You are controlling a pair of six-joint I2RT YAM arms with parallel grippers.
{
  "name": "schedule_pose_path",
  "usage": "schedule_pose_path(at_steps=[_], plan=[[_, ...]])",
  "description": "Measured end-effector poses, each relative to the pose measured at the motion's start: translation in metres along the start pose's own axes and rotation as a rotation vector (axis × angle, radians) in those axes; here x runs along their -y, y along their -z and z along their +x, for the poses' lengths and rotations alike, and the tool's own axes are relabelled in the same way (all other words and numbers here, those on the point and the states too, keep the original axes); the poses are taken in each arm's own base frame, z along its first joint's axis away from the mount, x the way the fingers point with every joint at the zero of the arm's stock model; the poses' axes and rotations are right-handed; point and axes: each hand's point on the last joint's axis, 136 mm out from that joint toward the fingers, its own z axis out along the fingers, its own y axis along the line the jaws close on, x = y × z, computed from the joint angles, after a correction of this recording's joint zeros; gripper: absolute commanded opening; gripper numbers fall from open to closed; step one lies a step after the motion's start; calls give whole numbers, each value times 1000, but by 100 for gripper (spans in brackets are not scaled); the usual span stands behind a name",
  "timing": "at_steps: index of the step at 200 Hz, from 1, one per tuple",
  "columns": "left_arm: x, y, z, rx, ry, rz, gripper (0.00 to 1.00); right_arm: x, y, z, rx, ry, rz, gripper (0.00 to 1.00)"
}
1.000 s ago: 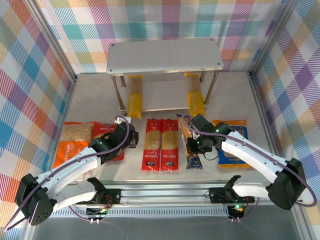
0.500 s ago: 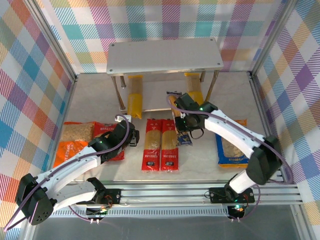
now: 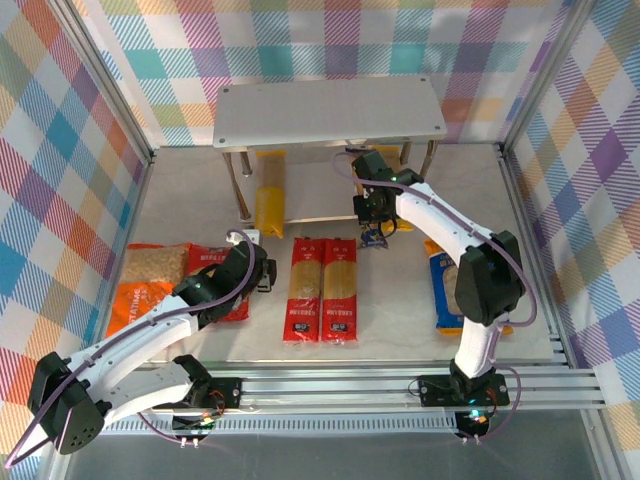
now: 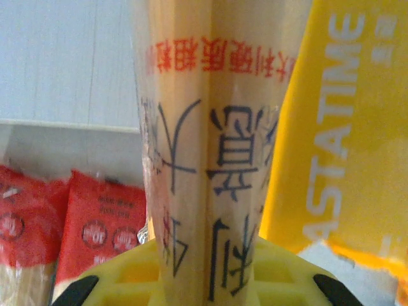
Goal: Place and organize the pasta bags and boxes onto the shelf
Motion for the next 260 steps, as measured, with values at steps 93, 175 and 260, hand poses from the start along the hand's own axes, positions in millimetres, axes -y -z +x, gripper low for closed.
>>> schedule_pose_path(at_steps=[93,175,260], plan=[[-7,6,0,5,-3,-22,49,8,-48,-13,-22,-8,49,0],[-10,7,3,-4,-9,-33,49,12,-52,-28,24,-13,84,0],[-13,11,5,-11,-12,-37,52,14,-59,-37,47,-21,110,34]])
